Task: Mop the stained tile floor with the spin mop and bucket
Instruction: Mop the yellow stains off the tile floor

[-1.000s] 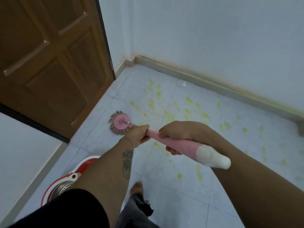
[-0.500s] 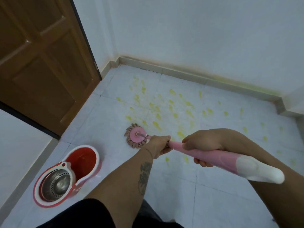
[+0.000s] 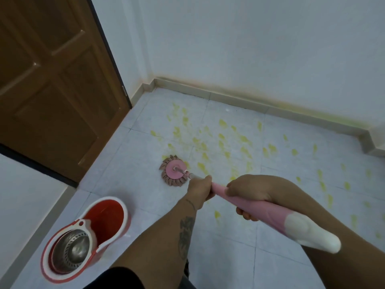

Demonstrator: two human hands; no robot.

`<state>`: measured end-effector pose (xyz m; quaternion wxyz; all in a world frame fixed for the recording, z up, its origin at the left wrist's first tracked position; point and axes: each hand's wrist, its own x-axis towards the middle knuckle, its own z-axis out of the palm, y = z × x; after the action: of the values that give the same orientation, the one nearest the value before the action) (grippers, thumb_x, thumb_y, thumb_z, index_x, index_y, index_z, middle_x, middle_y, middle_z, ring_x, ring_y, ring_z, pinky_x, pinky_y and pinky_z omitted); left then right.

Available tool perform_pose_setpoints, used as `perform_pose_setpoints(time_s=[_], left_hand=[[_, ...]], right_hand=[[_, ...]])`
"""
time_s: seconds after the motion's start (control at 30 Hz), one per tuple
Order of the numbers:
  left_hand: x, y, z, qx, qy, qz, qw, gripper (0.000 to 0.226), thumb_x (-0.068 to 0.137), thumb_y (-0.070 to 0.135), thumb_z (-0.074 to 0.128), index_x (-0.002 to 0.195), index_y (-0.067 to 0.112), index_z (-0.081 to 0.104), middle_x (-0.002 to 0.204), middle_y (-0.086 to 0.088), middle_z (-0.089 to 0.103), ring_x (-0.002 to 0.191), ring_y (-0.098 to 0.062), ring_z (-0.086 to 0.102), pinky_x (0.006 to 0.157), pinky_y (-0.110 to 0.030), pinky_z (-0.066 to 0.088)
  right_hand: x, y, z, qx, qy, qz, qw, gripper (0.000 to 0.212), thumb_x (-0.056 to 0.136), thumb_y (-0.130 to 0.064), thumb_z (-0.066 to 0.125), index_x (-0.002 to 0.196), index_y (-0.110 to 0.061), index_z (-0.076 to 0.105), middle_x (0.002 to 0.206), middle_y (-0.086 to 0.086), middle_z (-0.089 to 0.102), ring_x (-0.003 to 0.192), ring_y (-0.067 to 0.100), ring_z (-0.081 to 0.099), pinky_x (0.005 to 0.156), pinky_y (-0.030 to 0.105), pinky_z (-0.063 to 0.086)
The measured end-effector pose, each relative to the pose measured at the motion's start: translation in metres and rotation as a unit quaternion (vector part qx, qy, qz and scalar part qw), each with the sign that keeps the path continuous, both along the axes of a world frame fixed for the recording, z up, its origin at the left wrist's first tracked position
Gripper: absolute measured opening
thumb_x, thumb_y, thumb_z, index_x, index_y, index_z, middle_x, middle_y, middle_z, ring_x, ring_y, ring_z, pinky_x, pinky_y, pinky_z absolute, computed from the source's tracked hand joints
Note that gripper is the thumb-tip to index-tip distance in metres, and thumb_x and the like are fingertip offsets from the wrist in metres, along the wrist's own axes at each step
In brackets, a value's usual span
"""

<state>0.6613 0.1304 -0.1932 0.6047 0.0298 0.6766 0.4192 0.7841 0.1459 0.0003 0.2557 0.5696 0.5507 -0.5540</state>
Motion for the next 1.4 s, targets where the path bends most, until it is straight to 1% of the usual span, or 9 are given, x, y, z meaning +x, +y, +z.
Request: perform_pose_setpoints(time_s=[0.1, 0.17, 0.3, 0.43, 0.57, 0.7, 1.0, 1.23, 1.4], left_hand=[[-0.044, 0.038, -0.009, -0.006, -0.019, 0.031, 0.999, 0.029, 0.092, 0.02, 0.062, 0.111, -0.003, 0.061, 0.095, -0.018, 0.068, 0.076, -0.024, 0.066, 0.071, -0.037, 0.061], [-0.076, 0.067, -0.013, -0.004, -0.022, 0.055, 0.998, 0.024, 0.092, 0.015, 0.06, 0.109, -0.002, 0.061, 0.087, -0.017, 0.066, 0.072, -0.023, 0.065, 0.068, -0.036, 0.06], [-0.138, 0.123, -0.02, 0.009, -0.01, 0.076, 0.997, 0.02, 0.092, 0.01, 0.053, 0.107, -0.001, 0.06, 0.079, -0.015, 0.062, 0.07, -0.023, 0.062, 0.066, -0.035, 0.057], [-0.183, 0.162, -0.026, 0.014, 0.023, 0.078, 0.997, 0.022, 0.096, 0.017, 0.054, 0.108, 0.001, 0.06, 0.081, -0.015, 0.063, 0.072, -0.024, 0.063, 0.071, -0.036, 0.058], [-0.198, 0.182, -0.027, 0.017, 0.017, 0.086, 0.996, 0.023, 0.095, 0.014, 0.054, 0.111, -0.002, 0.06, 0.081, -0.014, 0.063, 0.071, -0.023, 0.063, 0.057, -0.031, 0.055], [-0.18, 0.181, -0.018, 0.024, 0.003, 0.076, 0.997, 0.018, 0.097, 0.014, 0.054, 0.108, 0.0, 0.059, 0.086, -0.016, 0.063, 0.076, -0.023, 0.063, 0.059, -0.033, 0.057], [-0.075, 0.135, 0.029, 0.006, -0.12, 0.006, 0.993, 0.013, 0.095, 0.007, 0.053, 0.084, 0.002, 0.053, 0.078, -0.017, 0.06, 0.069, -0.022, 0.061, 0.059, -0.029, 0.06], [0.011, 0.098, 0.061, -0.003, -0.181, -0.043, 0.983, 0.013, 0.097, 0.011, 0.054, 0.087, 0.004, 0.049, 0.081, -0.016, 0.054, 0.07, -0.021, 0.058, 0.051, -0.027, 0.059], [0.02, 0.099, 0.065, -0.002, -0.174, -0.048, 0.984, 0.013, 0.097, 0.013, 0.054, 0.09, 0.002, 0.049, 0.08, -0.015, 0.054, 0.069, -0.02, 0.059, 0.052, -0.027, 0.059]], right_hand=[[-0.045, 0.035, -0.01, 0.015, 0.028, -0.015, 0.999, 0.037, 0.097, -0.029, 0.042, 0.12, -0.002, 0.051, 0.082, 0.017, 0.064, 0.053, 0.021, 0.058, 0.047, 0.024, 0.048], [-0.076, 0.061, -0.02, 0.027, 0.038, -0.044, 0.998, 0.036, 0.099, -0.033, 0.044, 0.115, -0.001, 0.053, 0.081, 0.015, 0.063, 0.055, 0.02, 0.058, 0.045, 0.022, 0.046], [-0.13, 0.106, -0.048, 0.006, 0.109, -0.194, 0.975, 0.037, 0.096, -0.026, 0.055, 0.111, 0.007, 0.057, 0.077, 0.016, 0.059, 0.05, 0.018, 0.058, 0.034, 0.015, 0.042], [-0.179, 0.142, -0.069, 0.013, 0.153, -0.187, 0.97, 0.039, 0.1, -0.022, 0.047, 0.12, 0.009, 0.054, 0.069, 0.013, 0.053, 0.048, 0.021, 0.053, 0.032, 0.013, 0.039], [-0.19, 0.168, -0.076, -0.013, 0.133, -0.249, 0.959, 0.031, 0.092, -0.026, 0.06, 0.104, 0.002, 0.059, 0.072, 0.017, 0.062, 0.039, 0.018, 0.06, 0.036, 0.019, 0.045], [-0.166, 0.167, -0.064, -0.017, 0.131, -0.275, 0.952, 0.034, 0.087, -0.027, 0.065, 0.105, 0.002, 0.061, 0.074, 0.019, 0.065, 0.042, 0.019, 0.063, 0.039, 0.02, 0.047], [-0.061, 0.143, -0.025, -0.013, 0.048, -0.121, 0.991, 0.042, 0.095, -0.034, 0.053, 0.115, 0.003, 0.052, 0.077, 0.016, 0.063, 0.046, 0.018, 0.061, 0.041, 0.021, 0.046], [0.027, 0.127, 0.005, -0.033, -0.005, -0.002, 0.999, 0.048, 0.1, -0.038, 0.044, 0.129, -0.001, 0.042, 0.082, 0.014, 0.061, 0.053, 0.019, 0.057, 0.047, 0.023, 0.045], [0.034, 0.131, 0.011, -0.043, 0.005, 0.02, 0.999, 0.046, 0.103, -0.035, 0.039, 0.134, -0.001, 0.038, 0.08, 0.013, 0.059, 0.055, 0.019, 0.056, 0.046, 0.022, 0.044]])
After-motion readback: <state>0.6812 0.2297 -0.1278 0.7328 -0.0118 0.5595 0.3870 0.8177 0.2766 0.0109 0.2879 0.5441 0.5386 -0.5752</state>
